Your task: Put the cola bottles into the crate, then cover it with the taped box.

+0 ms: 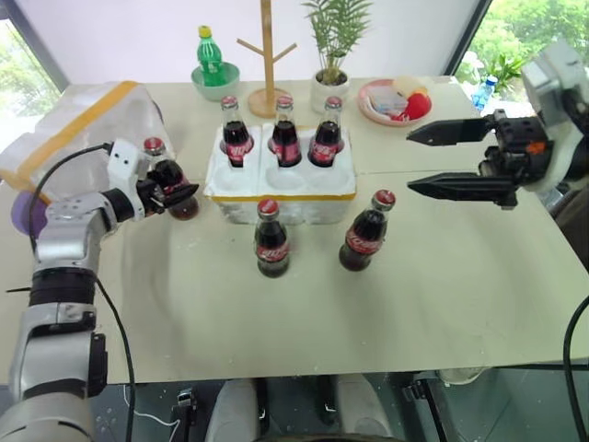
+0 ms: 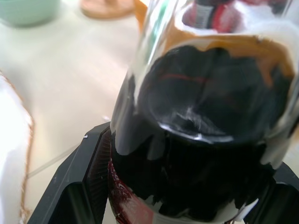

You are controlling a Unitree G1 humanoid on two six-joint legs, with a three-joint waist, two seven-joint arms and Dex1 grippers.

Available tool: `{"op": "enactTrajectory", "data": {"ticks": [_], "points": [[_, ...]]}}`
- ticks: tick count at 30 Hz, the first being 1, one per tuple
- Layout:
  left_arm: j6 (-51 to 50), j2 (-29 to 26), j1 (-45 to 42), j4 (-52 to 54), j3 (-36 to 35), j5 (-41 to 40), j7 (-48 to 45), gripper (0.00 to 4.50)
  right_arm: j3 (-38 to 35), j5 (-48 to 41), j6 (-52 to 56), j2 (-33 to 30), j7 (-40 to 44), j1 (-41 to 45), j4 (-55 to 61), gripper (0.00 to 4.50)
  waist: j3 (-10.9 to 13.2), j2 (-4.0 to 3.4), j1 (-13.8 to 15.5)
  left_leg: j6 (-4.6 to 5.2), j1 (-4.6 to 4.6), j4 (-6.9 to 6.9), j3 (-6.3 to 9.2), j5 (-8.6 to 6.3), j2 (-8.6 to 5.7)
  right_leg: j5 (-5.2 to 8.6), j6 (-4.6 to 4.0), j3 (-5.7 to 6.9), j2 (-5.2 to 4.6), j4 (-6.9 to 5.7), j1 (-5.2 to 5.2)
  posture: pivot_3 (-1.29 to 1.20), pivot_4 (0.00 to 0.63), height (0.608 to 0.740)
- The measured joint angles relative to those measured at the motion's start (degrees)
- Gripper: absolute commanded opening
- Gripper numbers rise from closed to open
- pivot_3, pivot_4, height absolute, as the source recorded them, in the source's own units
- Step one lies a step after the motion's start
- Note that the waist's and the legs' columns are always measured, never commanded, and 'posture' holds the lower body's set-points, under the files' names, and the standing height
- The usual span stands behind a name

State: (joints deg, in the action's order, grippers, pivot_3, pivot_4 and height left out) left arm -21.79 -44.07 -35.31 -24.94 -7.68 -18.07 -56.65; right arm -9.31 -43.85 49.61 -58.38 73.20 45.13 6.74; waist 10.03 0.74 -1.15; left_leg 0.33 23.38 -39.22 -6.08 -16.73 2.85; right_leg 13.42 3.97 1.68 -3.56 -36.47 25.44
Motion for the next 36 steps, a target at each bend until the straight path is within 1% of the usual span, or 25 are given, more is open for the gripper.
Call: {"op": "enactTrajectory", "data": {"ticks": [2, 5, 7, 9, 10, 12, 14, 18, 20, 22, 25, 29, 31, 36], "points": [[-6.8, -3.5, 2.1, 5.5, 0.0, -3.5, -4.8, 2.81, 0.0, 0.3, -0.1, 0.2, -1.1, -0.2, 0.0, 4.50, 0.0, 0.04, 0.2, 0.00, 0.07, 0.00, -0.01, 0.00, 0.02, 0.00, 0.00, 0.02, 0.02, 0.00, 0.05, 0.00, 0.150, 0.740], [-16.0, -8.1, 1.4, 13.0, 0.0, -9.5, -11.6, 2.81, -0.1, 0.3, -0.1, 0.6, -2.1, -0.7, 0.3, 4.50, 0.1, 0.19, 0.9, -0.04, 0.15, -0.02, 0.02, 0.02, -0.01, 0.01, 0.00, 0.07, -0.02, 0.01, 0.03, 0.00, 0.150, 0.740], [-21.5, -9.0, -4.1, 15.1, 0.5, -13.1, -15.1, 2.81, -0.3, 0.3, -0.1, 0.7, -3.0, -1.9, 1.1, 4.50, 0.2, 0.24, 1.9, -0.04, 0.15, -0.11, 0.05, 0.02, -0.06, 0.00, 0.00, 0.08, -0.03, 0.01, -0.03, 0.00, 0.150, 0.740], [-24.1, -8.5, -12.1, 14.8, 1.7, -15.1, -17.4, 2.81, -0.5, 0.3, -0.1, 1.0, -4.2, -2.7, 2.0, 4.50, 0.2, 0.27, 2.4, -0.04, 0.19, -0.23, 0.10, 0.03, -0.12, 0.00, 0.00, 0.11, -0.04, 0.05, -0.11, 0.00, 0.150, 0.740], [-24.1, -6.9, -16.3, 13.4, 2.4, -15.1, -18.0, 2.81, -0.7, 0.3, -0.1, 0.9, -4.7, -3.3, 2.4, 4.50, 0.2, 0.26, 2.6, -0.02, 0.17, -0.31, 0.11, 0.02, -0.15, -0.01, 0.02, 0.11, -0.03, 0.05, -0.18, 0.00, 0.150, 0.740], [-22.2, -1.5, -24.9, 7.9, 4.5, -14.2, -18.1, 2.81, -1.1, 0.3, -0.1, 1.0, -6.1, -4.2, 3.3, 4.50, 0.2, 0.26, 3.2, 0.10, 0.16, -0.58, 0.11, -0.05, -0.14, -0.03, 0.05, 0.11, 0.02, 0.02, -0.28, 0.00, 0.150, 0.740], [-17.9, 3.7, -30.0, 1.5, 7.2, -11.3, -18.0, 2.81, -1.6, 0.3, 0.0, 1.0, -7.4, -4.9, 4.3, 4.50, 0.1, 0.23, 3.2, 0.20, 0.16, -0.75, 0.09, -0.11, -0.14, -0.04, 0.08, 0.09, 0.03, -0.03, -0.33, 0.00, 0.150, 0.740], [-8.0, 13.1, -35.3, -14.7, 11.9, -4.5, -18.2, 2.81, -2.5, 0.2, 0.1, 1.1, -10.0, -6.1, 6.0, 4.50, 0.2, 0.25, 3.0, 0.21, 0.21, -0.77, 0.07, -0.11, -0.12, -0.07, 0.13, 0.08, 0.08, -0.04, -0.25, 0.00, 0.150, 0.740], [-2.5, 17.0, -37.0, -22.2, 13.9, -1.0, -18.4, 2.81, -3.0, 0.0, 0.1, 1.1, -11.5, -6.8, 6.6, 4.50, 0.2, 0.26, 2.8, 0.20, 0.35, -0.77, 0.09, -0.11, -0.10, -0.07, 0.13, 0.08, 0.12, -0.05, -0.10, 0.00, 0.150, 0.740], [3.0, 20.1, -39.9, -27.4, 14.2, 1.3, -18.4, 2.81, -3.4, -0.2, 0.2, 1.1, -12.7, -8.1, 7.2, 4.50, 0.2, 0.26, 2.8, 0.16, 0.54, -0.78, 0.15, -0.08, -0.08, -0.07, 0.13, 0.13, 0.15, -0.03, 0.01, 0.00, 0.150, 0.740], [8.0, 22.7, -42.4, -33.7, 13.9, 3.5, -17.8, 2.81, -3.9, -0.3, 0.2, 1.3, -14.1, -10.4, 8.5, 4.50, 0.2, 0.25, 2.6, 0.20, 0.56, -0.78, 0.14, -0.11, -0.08, -0.07, 0.14, 0.12, 0.15, 0.02, 0.02, 0.00, 0.150, 0.740], [11.0, 26.6, -43.2, -40.5, 13.3, 5.4, -15.5, 2.81, -4.6, -1.0, 0.2, 2.5, -16.4, -13.1, 10.8, 4.50, 0.2, 0.26, 2.5, 0.34, 0.66, -0.85, 0.18, -0.19, -0.08, -0.11, 0.22, 0.13, 0.12, 0.02, 0.06, 0.00, 0.150, 0.740], [11.7, 27.2, -43.2, -41.8, 12.9, 6.1, -15.3, 2.81, -4.6, -1.5, 0.3, 2.8, -17.1, -13.3, 11.2, 4.50, 0.2, 0.27, 2.0, 0.34, 0.78, -0.88, 0.19, -0.18, -0.09, -0.14, 0.26, 0.12, 0.10, 0.02, 0.13, 0.00, 0.150, 0.740], [14.1, 27.3, -43.1, -41.9, 12.9, 8.5, -15.5, 2.81, -4.8, -1.4, 0.3, 2.9, -18.3, -13.5, 11.1, 4.50, 0.2, 0.27, 1.9, 0.35, 0.79, -0.88, 0.20, -0.19, -0.10, -0.15, 0.28, 0.13, 0.08, 0.04, 0.13, 0.00, 0.150, 0.740]]}}
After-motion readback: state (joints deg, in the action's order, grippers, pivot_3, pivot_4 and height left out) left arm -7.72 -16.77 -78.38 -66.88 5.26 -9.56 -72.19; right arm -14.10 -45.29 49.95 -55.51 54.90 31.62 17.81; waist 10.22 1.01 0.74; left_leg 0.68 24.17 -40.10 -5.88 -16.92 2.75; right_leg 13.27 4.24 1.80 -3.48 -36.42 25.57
